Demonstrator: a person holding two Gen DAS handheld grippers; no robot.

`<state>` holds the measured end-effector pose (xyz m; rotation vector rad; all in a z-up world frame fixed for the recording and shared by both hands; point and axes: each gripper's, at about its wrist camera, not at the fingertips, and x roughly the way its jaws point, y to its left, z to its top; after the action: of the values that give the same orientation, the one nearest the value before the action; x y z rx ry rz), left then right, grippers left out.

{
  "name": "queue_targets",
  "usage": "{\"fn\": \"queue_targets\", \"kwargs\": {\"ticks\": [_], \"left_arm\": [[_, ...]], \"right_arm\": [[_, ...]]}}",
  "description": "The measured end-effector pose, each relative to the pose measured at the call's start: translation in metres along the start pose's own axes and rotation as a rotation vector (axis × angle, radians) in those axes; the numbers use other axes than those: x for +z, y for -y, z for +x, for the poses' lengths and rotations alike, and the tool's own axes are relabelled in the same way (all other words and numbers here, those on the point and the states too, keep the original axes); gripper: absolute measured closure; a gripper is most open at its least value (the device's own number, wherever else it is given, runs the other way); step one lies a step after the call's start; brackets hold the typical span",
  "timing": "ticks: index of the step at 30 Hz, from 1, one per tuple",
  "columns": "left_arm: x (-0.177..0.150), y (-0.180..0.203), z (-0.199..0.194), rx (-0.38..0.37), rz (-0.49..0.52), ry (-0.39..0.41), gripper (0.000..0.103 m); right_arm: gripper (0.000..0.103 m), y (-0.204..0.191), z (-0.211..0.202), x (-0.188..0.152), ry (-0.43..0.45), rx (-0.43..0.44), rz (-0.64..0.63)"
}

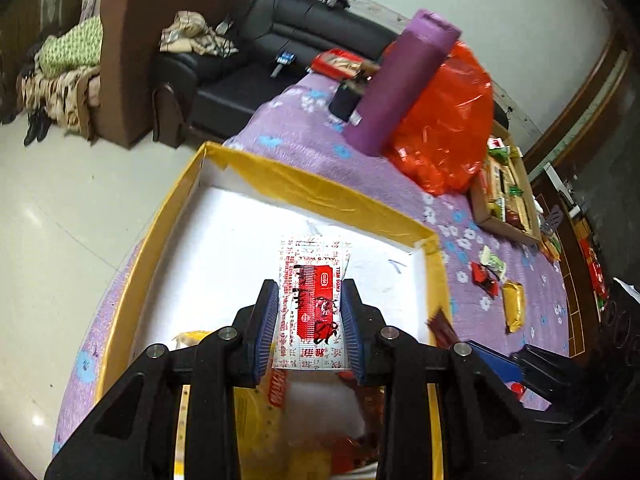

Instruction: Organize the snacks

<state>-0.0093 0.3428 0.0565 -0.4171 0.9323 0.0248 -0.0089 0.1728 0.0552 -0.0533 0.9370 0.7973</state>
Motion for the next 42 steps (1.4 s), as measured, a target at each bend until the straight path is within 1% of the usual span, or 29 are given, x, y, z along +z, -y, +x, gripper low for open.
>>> {"fn": "queue_targets", "kwargs": {"ticks": [4, 5, 6, 7, 9, 12, 13, 15, 16, 17, 18, 19, 20, 21, 23, 25, 27, 29, 30, 33, 34, 35, 37, 38, 42], "left_arm": [[0.0, -0.008, 0.006, -0.005, -0.028, -0.005, 0.073], [-0.001, -0.009, 0.006, -0.015, -0.033, -0.007, 0.073], [-0.001, -0.009, 0.006, -0.028, -0.036, -0.008, 0.073], [-0.002, -0.009, 0.005, -0.042, -0.038, -0.009, 0.07], [-0.004, -0.006, -0.002, -0.048, -0.04, 0.001, 0.065], [-0.008, 0.002, -0.016, -0.06, -0.047, 0.036, 0.051], [-0.011, 0.007, -0.024, -0.077, -0.05, 0.052, 0.048], [-0.018, 0.019, -0.038, -0.122, -0.043, 0.076, 0.047], [-0.024, 0.026, -0.046, -0.147, -0.04, 0.086, 0.047], [-0.027, 0.03, -0.05, -0.169, -0.039, 0.093, 0.047], [-0.036, 0.039, -0.058, -0.218, -0.039, 0.103, 0.046], [-0.041, 0.044, -0.062, -0.247, -0.04, 0.107, 0.043], [-0.049, 0.051, -0.067, -0.285, -0.045, 0.108, 0.041], [-0.058, 0.059, -0.069, -0.328, -0.053, 0.1, 0.04], [-0.072, 0.073, -0.07, -0.387, -0.046, 0.083, 0.04], [-0.089, 0.088, -0.067, -0.429, -0.036, 0.061, 0.04], [-0.102, 0.099, -0.059, -0.459, -0.04, 0.026, 0.04], [-0.111, 0.107, -0.051, -0.464, -0.036, -0.006, 0.04], [-0.115, 0.112, -0.046, -0.45, -0.029, -0.023, 0.04], [-0.12, 0.118, -0.045, -0.408, -0.012, -0.033, 0.04], [-0.121, 0.12, -0.046, -0.395, -0.007, -0.025, 0.04], [-0.122, 0.12, -0.048, -0.383, -0.004, -0.017, 0.04], [-0.124, 0.118, -0.052, -0.365, -0.007, -0.005, 0.04], [-0.125, 0.118, -0.052, -0.364, -0.009, -0.004, 0.04], [-0.13, 0.118, -0.053, -0.364, -0.01, -0.009, 0.04]], "right_arm": [[0.077, 0.0, 0.028, 0.007, -0.03, -0.018, 0.01], [0.074, 0.001, 0.031, 0.008, -0.033, -0.019, 0.012], [0.073, 0.003, 0.034, 0.009, -0.033, -0.016, 0.02], [0.073, 0.005, 0.035, 0.01, -0.032, -0.009, 0.035], [0.073, 0.01, 0.033, 0.01, -0.026, 0.012, 0.057], [0.07, 0.015, 0.019, 0.008, 0.007, 0.01, 0.061], [0.068, 0.018, 0.012, 0.008, 0.019, 0.01, 0.067], [0.068, 0.025, -0.001, 0.007, 0.04, 0.008, 0.084], [0.066, 0.033, -0.01, 0.006, 0.054, 0.003, 0.095], [0.063, 0.042, -0.02, 0.004, 0.068, -0.007, 0.108], [0.061, 0.051, -0.03, 0.002, 0.081, -0.02, 0.121], [0.057, 0.063, -0.043, -0.001, 0.099, -0.04, 0.14], [0.053, 0.079, -0.056, -0.005, 0.118, -0.069, 0.163], [0.051, 0.096, -0.069, -0.01, 0.132, -0.102, 0.19], [0.045, 0.131, -0.088, -0.018, 0.153, -0.168, 0.253], [0.043, 0.169, -0.102, -0.029, 0.155, -0.232, 0.329], [0.043, 0.194, -0.105, -0.036, 0.137, -0.289, 0.366], [0.043, 0.218, -0.098, -0.044, 0.107, -0.344, 0.393], [0.043, 0.225, -0.095, -0.046, 0.097, -0.353, 0.401], [0.043, 0.237, -0.081, -0.05, 0.075, -0.351, 0.41], [0.047, 0.236, -0.077, -0.049, 0.08, -0.337, 0.405], [0.059, 0.233, -0.074, -0.049, 0.074, -0.323, 0.386], [0.06, 0.221, -0.071, -0.048, 0.063, -0.343, 0.343], [0.06, 0.215, -0.069, -0.049, 0.056, -0.338, 0.332], [0.061, 0.181, -0.066, -0.062, 0.018, -0.267, 0.309]]}}
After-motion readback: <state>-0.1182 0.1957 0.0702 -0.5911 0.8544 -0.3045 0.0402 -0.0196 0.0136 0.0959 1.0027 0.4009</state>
